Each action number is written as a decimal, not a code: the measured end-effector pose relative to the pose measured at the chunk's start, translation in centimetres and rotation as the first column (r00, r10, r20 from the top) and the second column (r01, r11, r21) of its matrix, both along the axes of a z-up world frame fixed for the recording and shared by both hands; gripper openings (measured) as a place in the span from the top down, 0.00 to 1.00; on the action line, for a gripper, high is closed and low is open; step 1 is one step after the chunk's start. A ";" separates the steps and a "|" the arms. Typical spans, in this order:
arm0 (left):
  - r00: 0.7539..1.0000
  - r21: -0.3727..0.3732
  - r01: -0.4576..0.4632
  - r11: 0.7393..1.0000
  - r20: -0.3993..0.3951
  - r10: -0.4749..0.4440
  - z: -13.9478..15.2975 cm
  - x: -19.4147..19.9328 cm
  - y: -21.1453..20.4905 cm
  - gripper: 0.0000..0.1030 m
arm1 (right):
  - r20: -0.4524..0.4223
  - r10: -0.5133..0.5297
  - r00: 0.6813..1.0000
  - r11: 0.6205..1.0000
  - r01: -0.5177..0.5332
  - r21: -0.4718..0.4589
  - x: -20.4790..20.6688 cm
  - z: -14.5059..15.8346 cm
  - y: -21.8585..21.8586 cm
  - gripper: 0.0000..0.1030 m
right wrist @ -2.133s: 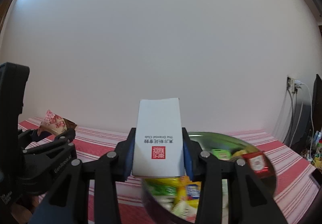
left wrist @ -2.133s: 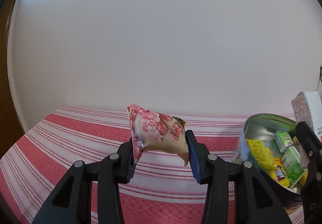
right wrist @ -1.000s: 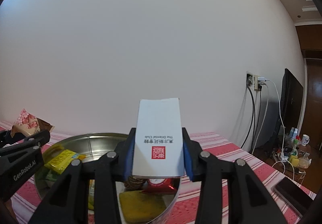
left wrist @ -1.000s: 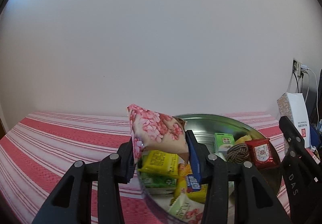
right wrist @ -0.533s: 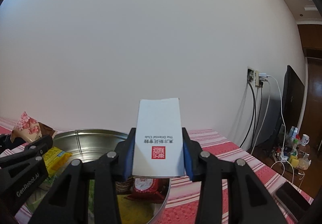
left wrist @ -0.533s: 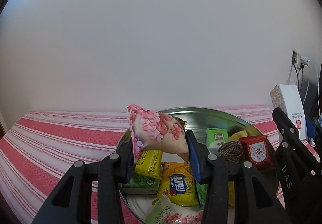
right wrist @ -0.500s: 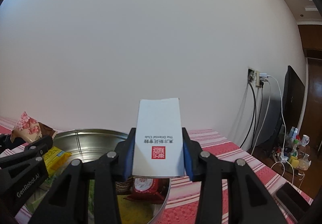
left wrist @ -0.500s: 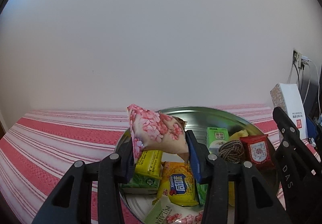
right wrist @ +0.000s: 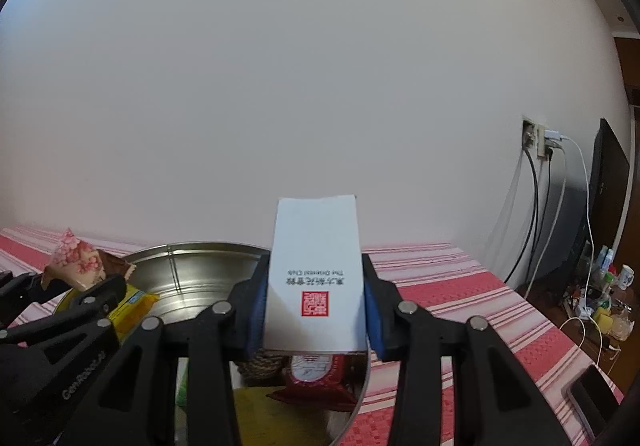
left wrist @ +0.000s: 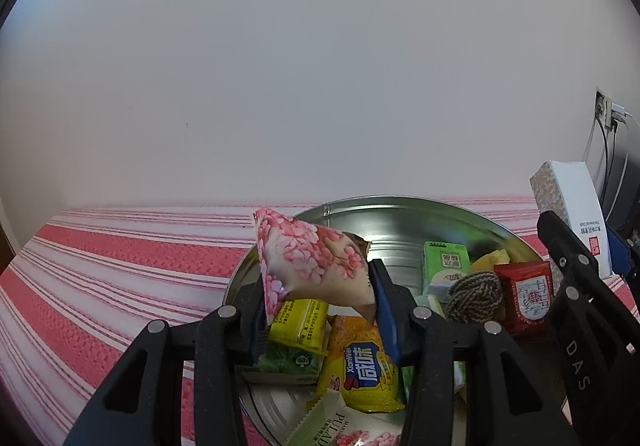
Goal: Organize objects
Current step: 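Carry the floral packet and white box over the metal tin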
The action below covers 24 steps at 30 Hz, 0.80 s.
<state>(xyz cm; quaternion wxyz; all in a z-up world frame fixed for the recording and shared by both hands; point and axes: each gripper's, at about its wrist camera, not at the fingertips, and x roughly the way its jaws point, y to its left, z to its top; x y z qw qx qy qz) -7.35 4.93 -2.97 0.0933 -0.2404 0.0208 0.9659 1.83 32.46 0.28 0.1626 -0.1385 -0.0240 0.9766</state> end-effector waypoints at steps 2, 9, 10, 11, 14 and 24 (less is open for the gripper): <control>1.000 -0.001 0.000 1.000 0.003 0.000 0.0 0.0 0.0 0.55 | 0.000 0.005 1.000 1.000 -0.005 0.005 0.0 0.0 -0.1 0.60; 0.999 -0.012 -0.009 1.000 0.031 0.009 -0.3 -0.7 0.1 0.55 | 0.024 0.028 0.999 1.000 -0.028 -0.012 -0.2 -0.1 -0.5 0.60; 0.999 -0.012 -0.007 1.000 0.034 0.008 -0.3 -0.7 0.1 0.55 | 0.030 0.032 0.999 0.999 -0.032 -0.011 -0.2 -0.1 -0.7 0.60; 0.999 -0.012 -0.005 1.000 0.037 0.005 -0.4 -0.8 0.3 0.55 | 0.037 0.037 0.999 0.999 -0.036 -0.009 -0.3 -0.2 -0.9 0.60; 0.999 -0.016 0.000 1.000 0.046 0.001 -0.5 -1.0 0.6 0.55 | 0.048 0.045 0.998 0.999 -0.045 -0.003 -0.4 -0.3 -1.2 0.60; 0.998 -0.026 -0.001 1.000 0.064 0.002 -0.9 -1.8 1.4 0.55 | 0.075 0.057 0.996 0.998 -0.054 -0.031 -1.0 -0.3 -0.6 0.60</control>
